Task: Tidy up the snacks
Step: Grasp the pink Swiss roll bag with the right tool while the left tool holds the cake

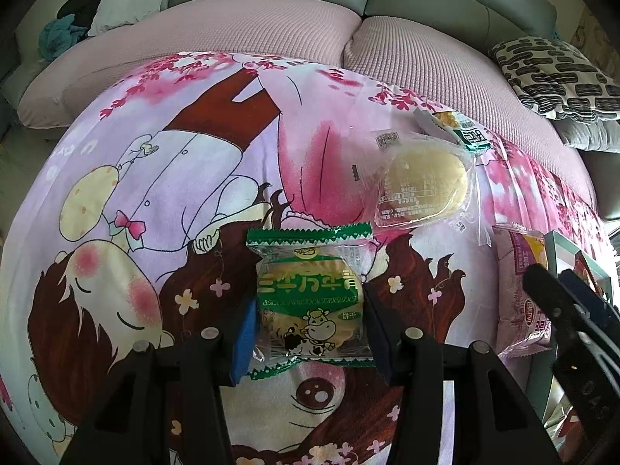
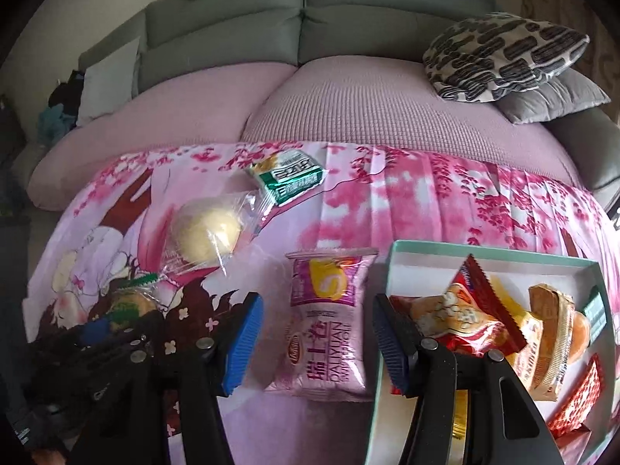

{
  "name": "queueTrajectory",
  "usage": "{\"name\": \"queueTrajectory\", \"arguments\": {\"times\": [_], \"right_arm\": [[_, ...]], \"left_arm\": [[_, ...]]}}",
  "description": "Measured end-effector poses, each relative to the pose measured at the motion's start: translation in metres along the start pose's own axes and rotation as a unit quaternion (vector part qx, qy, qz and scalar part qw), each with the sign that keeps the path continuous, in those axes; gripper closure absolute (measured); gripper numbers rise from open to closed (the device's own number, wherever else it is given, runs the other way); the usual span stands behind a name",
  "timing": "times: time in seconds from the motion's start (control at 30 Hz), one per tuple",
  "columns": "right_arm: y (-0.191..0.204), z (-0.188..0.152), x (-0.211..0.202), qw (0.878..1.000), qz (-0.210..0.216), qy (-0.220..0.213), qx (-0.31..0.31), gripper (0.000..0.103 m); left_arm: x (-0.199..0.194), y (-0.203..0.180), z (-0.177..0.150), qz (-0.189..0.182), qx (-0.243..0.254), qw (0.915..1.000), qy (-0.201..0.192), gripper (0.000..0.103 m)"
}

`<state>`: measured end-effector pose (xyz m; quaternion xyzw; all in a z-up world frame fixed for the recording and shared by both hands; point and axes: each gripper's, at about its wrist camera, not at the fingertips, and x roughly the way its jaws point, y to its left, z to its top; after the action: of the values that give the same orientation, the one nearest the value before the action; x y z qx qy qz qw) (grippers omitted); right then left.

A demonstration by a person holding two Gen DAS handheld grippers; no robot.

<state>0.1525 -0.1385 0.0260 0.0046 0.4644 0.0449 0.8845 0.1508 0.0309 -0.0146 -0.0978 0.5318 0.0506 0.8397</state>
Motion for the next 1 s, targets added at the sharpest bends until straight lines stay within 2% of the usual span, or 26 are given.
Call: {"name": "queueTrajectory", "arguments": {"times": [0.13,0.3,0.47,0.63,0.77,1.0], "right_arm": [[0.000,0.002,0.013,1.000,-0.025,0.016,-0.003,0.042],[0.006,-0.002,0.020,0.999,-0.009,0.031,-0.004,0.043],[0.015,-0.005,0.023,0.999,-0.018,0.036,-0.018,0.043],[0.013,-0.008,0.030,0.998,-0.028,0.048,-0.016,0.055],[0.011,-0.008,0.027,0.999,-0.028,0.043,-0.011,0.061],[0.009,-0.012,-0.003,1.000,-0.008,0.010,0.002,0.062]], "left_arm": [[0.000,0.000,0.000,-0.001,0.000,1.0000,0.001,0.051],[0.000,0.000,0.000,0.001,0.001,1.0000,0.000,0.051],[0.000,-0.001,-0.001,0.004,0.003,1.0000,0.000,0.051],[0.001,-0.003,-0.001,0.009,0.007,0.9999,0.000,0.051],[0.001,-0.004,-0.002,0.011,0.010,0.9999,-0.003,0.051],[-0.008,-0.002,-0.003,0.013,0.008,0.9997,-0.019,0.051]]}}
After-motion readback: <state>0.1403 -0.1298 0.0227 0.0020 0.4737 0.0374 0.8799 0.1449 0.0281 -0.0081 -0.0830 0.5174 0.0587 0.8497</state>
